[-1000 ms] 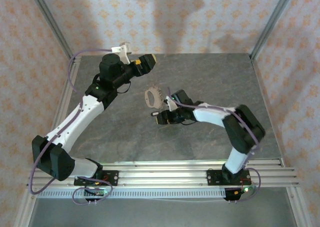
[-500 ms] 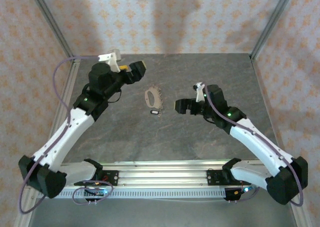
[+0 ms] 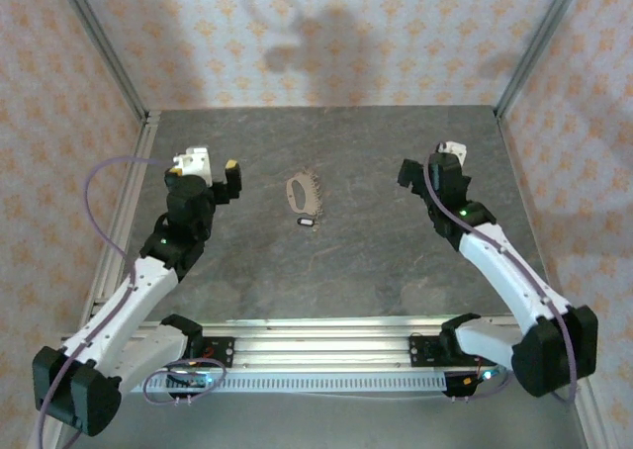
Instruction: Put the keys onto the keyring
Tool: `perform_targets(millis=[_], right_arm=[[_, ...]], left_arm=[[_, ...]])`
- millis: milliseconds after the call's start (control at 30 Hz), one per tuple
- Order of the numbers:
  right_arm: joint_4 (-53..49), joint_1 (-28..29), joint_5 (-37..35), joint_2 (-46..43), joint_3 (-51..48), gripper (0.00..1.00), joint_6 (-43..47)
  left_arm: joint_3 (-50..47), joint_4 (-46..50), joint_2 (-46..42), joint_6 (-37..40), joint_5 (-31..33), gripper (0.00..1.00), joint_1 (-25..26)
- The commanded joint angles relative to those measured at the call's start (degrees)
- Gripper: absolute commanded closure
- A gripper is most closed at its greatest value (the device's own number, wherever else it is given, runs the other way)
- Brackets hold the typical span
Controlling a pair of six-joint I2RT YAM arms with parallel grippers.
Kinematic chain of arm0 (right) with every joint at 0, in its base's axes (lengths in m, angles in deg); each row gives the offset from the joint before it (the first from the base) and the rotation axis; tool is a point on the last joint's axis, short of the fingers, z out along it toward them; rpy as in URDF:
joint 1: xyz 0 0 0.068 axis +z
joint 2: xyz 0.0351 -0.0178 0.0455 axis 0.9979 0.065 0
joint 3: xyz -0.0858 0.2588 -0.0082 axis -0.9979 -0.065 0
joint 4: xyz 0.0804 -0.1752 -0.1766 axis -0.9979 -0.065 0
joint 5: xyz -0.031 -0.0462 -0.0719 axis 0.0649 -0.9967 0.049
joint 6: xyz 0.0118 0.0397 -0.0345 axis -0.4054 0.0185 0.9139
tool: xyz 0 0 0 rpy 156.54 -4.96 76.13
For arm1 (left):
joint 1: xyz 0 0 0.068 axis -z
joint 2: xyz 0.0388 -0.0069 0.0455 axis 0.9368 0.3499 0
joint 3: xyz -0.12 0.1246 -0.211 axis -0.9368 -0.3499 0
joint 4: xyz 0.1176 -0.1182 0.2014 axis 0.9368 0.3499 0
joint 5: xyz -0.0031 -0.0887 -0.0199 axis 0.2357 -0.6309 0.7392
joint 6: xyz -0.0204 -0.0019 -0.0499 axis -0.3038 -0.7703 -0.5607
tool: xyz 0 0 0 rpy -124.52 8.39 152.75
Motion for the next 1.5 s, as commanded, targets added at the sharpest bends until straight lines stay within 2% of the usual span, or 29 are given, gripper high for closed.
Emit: perform_targets(millis=[0,167,267,400,500,600,767,833,867,900,933,967,1000,1467], right_arm=[[6.8,-2.0,-5.9,3.1,-3.5,0.00,3.6],[16.8,-5.5,-10.2,5.3,-9.1,0.00,6.5],[22.9,-8.5,-8.0,7.1,-11.8,0.00,7.3],[36.4,-11.4,-4.2,10.3,-18.4,0.00,10.2],[42.7,-12.5,-2.4,13.1,-21.6,0.00,11.9],[54.4,-12.8,-1.5,15.9,-27.3,0.00,11.9],[66.4,-12.8,1.2,21.9,-30.5,0.00,13.1],[57.0,-13.5,5.1,20.9,-26.7,0.00,13.4],[58.4,-15.2,8.3,21.9,-26.7,0.00,12.8],[57.3,-16.0,9.9,21.6,-26.3,0.00,12.3],[55.9,-16.1,9.9,21.3,-26.0,0.00,12.3],[57.4,-16.1,9.8,21.7,-26.3,0.00,12.3],[56.4,-16.1,9.9,21.5,-26.1,0.00,12.3],[57.7,-15.7,9.6,21.0,-27.0,0.01,12.8]], left_arm=[[-6.0,-9.4,0.8,4.1,3.2,0.00,-2.9],[-15.5,-20.5,6.4,3.8,4.0,0.00,-5.2],[-19.8,-29.3,10.1,0.9,1.7,0.00,-7.4],[-21.2,-35.2,15.7,0.9,-0.2,0.00,-9.0],[-21.3,-38.0,17.9,-0.1,-1.8,0.00,-10.6],[-21.0,-41.0,21.1,-0.9,-3.8,0.00,-12.0],[-20.0,-45.7,28.1,0.3,-6.6,0.00,-12.4],[-18.9,-48.6,32.6,2.2,-9.4,0.00,-12.2],[-15.1,-40.6,32.6,2.7,-10.0,0.00,-12.0],[-13.1,-37.3,32.5,2.2,-12.2,0.00,-12.9],[-14.4,-40.9,33.3,1.7,-14.6,0.00,-14.2],[-13.3,-36.8,32.4,1.6,-14.6,0.00,-14.3],[-13.8,-39.4,33.0,1.7,-14.7,0.00,-14.3],[-13.6,-38.2,32.7,2.0,-13.5,0.00,-13.7]])
